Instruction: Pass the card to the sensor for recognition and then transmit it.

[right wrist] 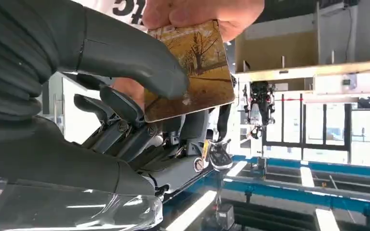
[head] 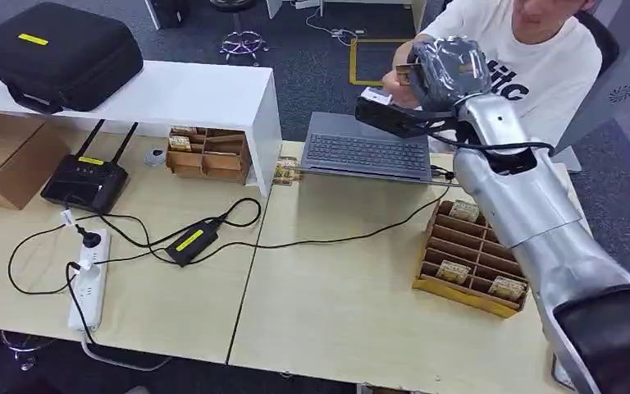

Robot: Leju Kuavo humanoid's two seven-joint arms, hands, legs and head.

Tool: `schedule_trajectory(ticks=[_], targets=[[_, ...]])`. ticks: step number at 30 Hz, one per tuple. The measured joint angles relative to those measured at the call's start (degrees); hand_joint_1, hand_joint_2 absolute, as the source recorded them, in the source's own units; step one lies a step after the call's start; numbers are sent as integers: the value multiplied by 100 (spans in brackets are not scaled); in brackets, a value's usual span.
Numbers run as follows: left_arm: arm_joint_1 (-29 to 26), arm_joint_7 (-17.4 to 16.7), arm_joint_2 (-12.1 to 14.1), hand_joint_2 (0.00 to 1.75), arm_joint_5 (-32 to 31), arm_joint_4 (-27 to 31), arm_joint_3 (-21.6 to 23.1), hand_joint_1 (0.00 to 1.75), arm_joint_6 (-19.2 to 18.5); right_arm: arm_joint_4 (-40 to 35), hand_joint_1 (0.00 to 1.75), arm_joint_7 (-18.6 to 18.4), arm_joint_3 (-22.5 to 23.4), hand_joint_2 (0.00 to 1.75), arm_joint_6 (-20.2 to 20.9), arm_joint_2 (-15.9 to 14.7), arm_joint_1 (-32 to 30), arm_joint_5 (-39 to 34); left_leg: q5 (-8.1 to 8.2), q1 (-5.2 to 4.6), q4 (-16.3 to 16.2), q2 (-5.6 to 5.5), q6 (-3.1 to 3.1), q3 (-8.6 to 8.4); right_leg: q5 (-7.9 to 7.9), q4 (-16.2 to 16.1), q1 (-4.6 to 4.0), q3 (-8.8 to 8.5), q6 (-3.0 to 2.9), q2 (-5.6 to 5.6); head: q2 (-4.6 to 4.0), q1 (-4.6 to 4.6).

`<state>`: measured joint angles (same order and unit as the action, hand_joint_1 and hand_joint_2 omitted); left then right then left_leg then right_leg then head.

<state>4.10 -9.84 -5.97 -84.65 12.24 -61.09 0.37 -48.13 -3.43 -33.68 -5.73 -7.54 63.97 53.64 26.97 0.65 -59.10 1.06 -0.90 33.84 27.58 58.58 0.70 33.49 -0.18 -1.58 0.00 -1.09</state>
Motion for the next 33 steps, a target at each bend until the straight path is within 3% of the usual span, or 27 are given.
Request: schedule_trajectory(ticks=[1, 12, 18, 22, 25, 28, 33], targets=[[-1, 0, 0, 175, 0, 0, 2, 0, -2, 54, 7, 0, -24, 175, 15, 22, 13, 13, 0, 0, 0, -1, 0, 0, 0, 0, 0, 0, 0, 0, 0, 2], [-10, 0, 0, 175, 44, 0, 0, 0, -2, 384, 0, 118, -312, 175, 205, 31, 39, -121, 0, 1, 0, 1, 0, -2, 0, 0, -1, 5, 0, 3, 0, 2], [-30, 9, 9, 175, 125, 0, 2, 0, 0, 222, 0, 652, -166, 175, 210, -366, -269, -1239, 1, 1, -5, -18, 1, -2, 1, -8, 0, 0, 0, -16, 0, 0], [-68, 31, 28, 175, 217, 0, 0, 0, 7, 37, 0, 1185, 524, 175, 310, -844, -673, -2706, 3, 0, -6, -27, 4, 3, -3, -19, 0, -5, 7, -23, 0, 2], [-70, 50, 42, 175, 278, 0, -11, 0, 22, -38, 0, 1622, 1337, 175, 317, -1148, -1093, -3726, 7, -1, -8, -31, 10, 5, -4, -25, 0, -9, 8, -26, 0, 2], [-72, 52, 46, 175, 312, 0, -20, 0, 39, -173, 0, 1949, 2193, 175, 317, -1407, -1625, -4312, 11, -1, -8, -35, 16, 7, -3, -29, 0, -13, 8, -32, 0, 0], [-70, 55, 50, 175, 354, 0, -55, 0, 57, -381, 0, 2188, 3293, 175, 402, -1666, -2403, -4794, 15, -1, -7, -31, 19, 9, -2, -29, 0, -9, 10, -31, 0, 0]])
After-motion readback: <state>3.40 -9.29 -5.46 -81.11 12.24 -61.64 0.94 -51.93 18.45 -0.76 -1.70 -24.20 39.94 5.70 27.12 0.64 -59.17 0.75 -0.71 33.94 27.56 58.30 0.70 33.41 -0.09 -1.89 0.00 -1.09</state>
